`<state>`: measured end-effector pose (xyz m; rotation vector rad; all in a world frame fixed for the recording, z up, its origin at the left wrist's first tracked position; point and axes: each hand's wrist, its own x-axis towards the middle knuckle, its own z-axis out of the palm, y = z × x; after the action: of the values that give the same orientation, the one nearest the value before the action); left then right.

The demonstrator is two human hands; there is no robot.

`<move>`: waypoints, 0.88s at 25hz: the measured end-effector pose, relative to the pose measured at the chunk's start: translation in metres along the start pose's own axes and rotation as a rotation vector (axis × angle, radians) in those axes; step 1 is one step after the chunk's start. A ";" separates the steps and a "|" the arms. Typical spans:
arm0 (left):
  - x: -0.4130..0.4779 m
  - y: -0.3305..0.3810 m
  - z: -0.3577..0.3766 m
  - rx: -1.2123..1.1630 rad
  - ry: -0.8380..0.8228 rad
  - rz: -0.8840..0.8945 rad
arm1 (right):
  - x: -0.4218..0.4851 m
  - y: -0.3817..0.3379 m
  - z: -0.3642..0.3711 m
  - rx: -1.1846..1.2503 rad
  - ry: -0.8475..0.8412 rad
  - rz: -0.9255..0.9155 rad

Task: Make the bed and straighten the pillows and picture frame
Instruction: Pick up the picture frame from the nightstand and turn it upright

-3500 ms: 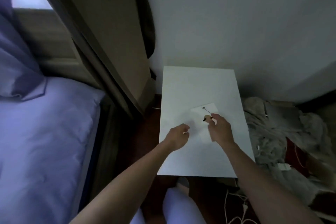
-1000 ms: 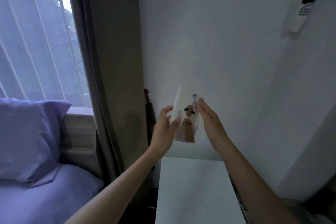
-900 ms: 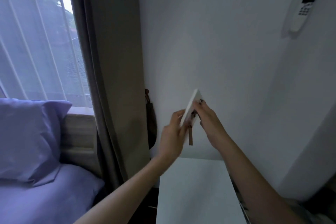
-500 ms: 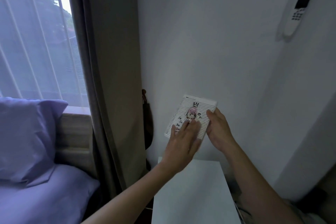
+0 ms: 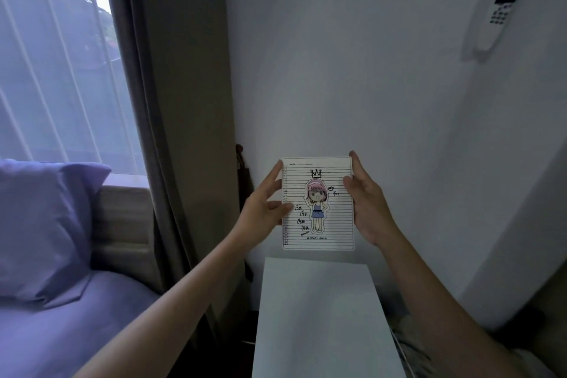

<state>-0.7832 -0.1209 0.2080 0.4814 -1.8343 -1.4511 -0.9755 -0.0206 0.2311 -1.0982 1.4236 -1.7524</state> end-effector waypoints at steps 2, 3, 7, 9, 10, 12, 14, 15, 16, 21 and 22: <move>-0.002 -0.002 0.000 0.032 0.030 -0.006 | 0.001 0.001 0.000 -0.152 0.007 -0.022; -0.003 -0.004 0.000 0.050 0.038 -0.003 | 0.002 0.001 -0.001 -0.209 0.009 -0.032; -0.001 -0.006 -0.003 0.078 0.040 -0.001 | 0.002 0.004 -0.001 -0.281 0.030 -0.046; -0.001 -0.012 -0.003 0.104 0.043 -0.001 | 0.002 0.012 0.001 -0.329 0.096 -0.050; -0.002 -0.018 -0.001 0.124 0.048 -0.007 | 0.000 0.018 0.003 -0.377 0.151 -0.045; -0.008 -0.035 0.007 0.157 0.062 -0.044 | -0.006 0.038 0.007 -0.463 0.229 0.003; -0.016 -0.059 0.018 0.194 0.085 -0.090 | -0.015 0.067 0.007 -0.450 0.210 0.071; -0.021 -0.073 0.024 0.220 0.086 -0.117 | -0.020 0.083 0.005 -0.426 0.187 0.109; -0.026 -0.088 0.029 0.261 0.072 -0.152 | -0.025 0.099 0.002 -0.401 0.162 0.153; -0.061 -0.174 0.051 0.318 -0.067 -0.408 | -0.048 0.188 -0.022 -0.420 0.078 0.342; -0.069 -0.192 0.058 0.286 -0.093 -0.457 | -0.052 0.207 -0.028 -0.419 0.048 0.374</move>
<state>-0.8089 -0.0913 -0.0002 1.0461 -2.1111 -1.5215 -0.9836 -0.0102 0.0162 -0.9145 1.9412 -1.2562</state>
